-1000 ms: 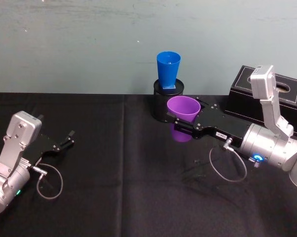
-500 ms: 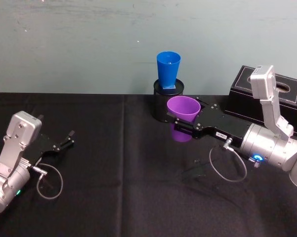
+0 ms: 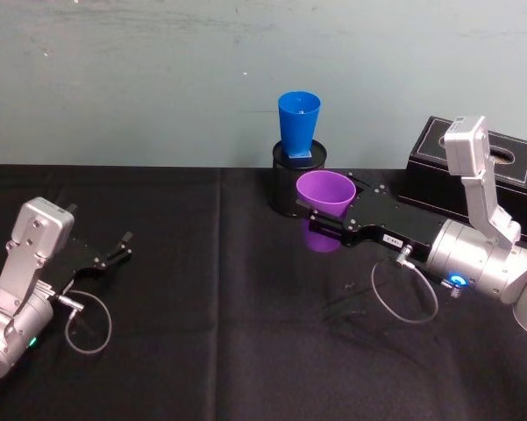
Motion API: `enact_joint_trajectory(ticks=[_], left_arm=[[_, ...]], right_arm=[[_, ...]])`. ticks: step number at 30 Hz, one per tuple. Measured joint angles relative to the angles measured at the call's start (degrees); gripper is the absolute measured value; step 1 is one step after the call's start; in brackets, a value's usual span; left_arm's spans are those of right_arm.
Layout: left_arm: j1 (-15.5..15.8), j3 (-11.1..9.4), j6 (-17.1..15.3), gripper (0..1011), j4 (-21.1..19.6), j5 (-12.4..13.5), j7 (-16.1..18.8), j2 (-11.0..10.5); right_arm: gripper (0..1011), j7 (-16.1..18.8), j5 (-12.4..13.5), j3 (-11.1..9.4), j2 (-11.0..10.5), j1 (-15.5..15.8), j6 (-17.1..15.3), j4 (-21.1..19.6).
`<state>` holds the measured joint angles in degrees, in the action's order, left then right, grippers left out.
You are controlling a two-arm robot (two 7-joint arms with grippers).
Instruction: Pick up one cup with a gripper and tap it against the other cup.
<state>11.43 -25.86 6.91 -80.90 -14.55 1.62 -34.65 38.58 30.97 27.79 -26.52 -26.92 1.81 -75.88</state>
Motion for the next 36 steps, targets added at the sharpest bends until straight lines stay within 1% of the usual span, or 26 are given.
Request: enact_joint_trajectory(ticks=[36], left_arm=[[0.0,0.0,0.0,1011,0.0,0.0,0.0,0.0]], right_arm=[[754,0.0,0.0,0.0,0.0,0.0,0.0,0.0]])
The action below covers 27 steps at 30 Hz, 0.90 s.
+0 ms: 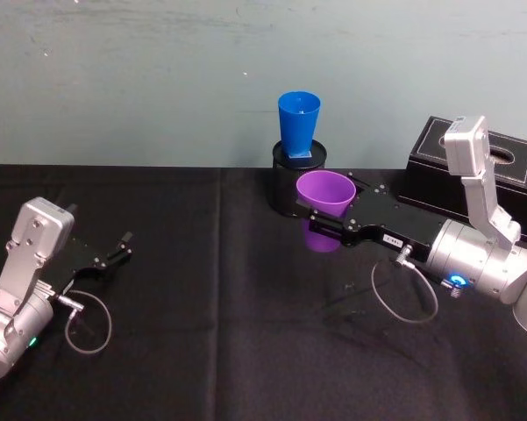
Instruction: Pick up one cup with a gripper and tap it against the other cup.
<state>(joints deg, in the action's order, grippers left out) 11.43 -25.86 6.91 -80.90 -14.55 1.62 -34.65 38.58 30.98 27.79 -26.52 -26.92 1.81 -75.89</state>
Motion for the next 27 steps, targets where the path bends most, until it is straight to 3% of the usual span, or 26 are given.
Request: enact_joint_trajectory(ticks=[19,27], left_arm=[[0.0,0.0,0.0,1011,0.0,0.0,0.0,0.0],[0.0,0.0,0.0,1011,0.0,0.0,0.0,0.0]], right_arm=[[754,-0.08,0.47,0.03,-0.75,0.47,-0.45,-0.98],[754,-3.33,-1.34,0.34,1.78,-2.45,-0.47,2.07]])
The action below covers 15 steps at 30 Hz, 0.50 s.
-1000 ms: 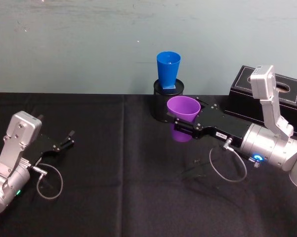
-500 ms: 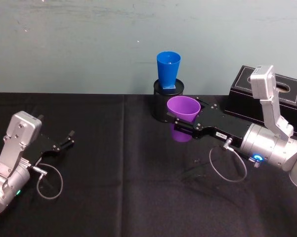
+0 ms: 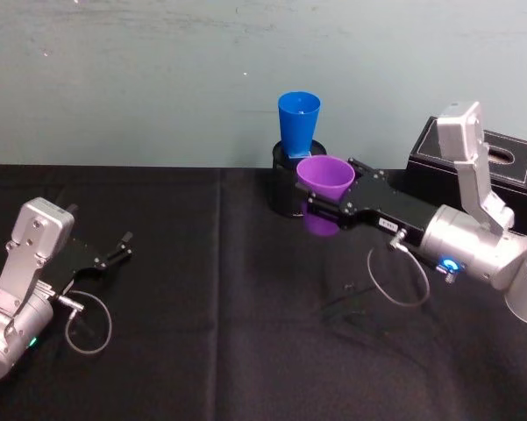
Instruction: Pick up one cup with a gripper and tap it against the other cup.
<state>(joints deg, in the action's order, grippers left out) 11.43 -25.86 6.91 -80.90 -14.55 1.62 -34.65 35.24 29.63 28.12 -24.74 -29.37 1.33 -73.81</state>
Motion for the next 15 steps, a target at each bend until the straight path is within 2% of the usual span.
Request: enact_joint_trajectory(ticks=[8,15], left_arm=[[0.0,0.0,0.0,1012,0.0,0.0,0.0,0.0],[0.0,0.0,0.0,1011,0.0,0.0,0.0,0.0]], right_arm=[[754,-3.01,-2.03,-0.08,3.65,-3.25,0.11,4.72],[754,-4.84,-2.69,-1.33,6.62,-5.23,0.53,8.7]])
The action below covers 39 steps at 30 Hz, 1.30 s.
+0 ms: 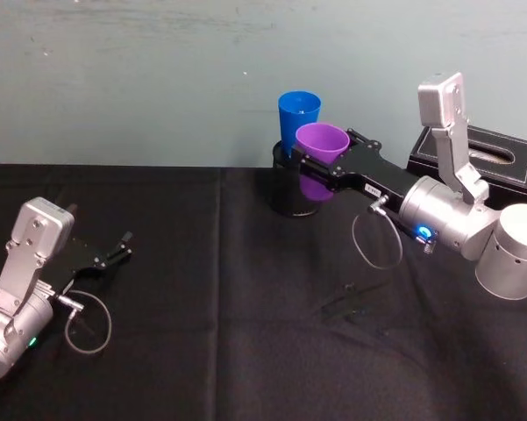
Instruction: Pick up one cup with a gripper and tap it against the other cup.
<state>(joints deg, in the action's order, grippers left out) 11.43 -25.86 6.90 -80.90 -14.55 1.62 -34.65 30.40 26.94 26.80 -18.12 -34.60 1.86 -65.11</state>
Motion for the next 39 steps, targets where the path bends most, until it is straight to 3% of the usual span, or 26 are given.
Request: enact_joint_trajectory(ticks=[15,39], left_arm=[[0.0,0.0,0.0,1011,0.0,0.0,0.0,0.0],[0.0,0.0,0.0,1011,0.0,0.0,0.0,0.0]], right_arm=[[754,1.2,-1.53,-1.01,4.38,-5.35,1.44,9.44],[754,2.98,-3.93,-2.44,8.15,-11.09,3.8,19.9]])
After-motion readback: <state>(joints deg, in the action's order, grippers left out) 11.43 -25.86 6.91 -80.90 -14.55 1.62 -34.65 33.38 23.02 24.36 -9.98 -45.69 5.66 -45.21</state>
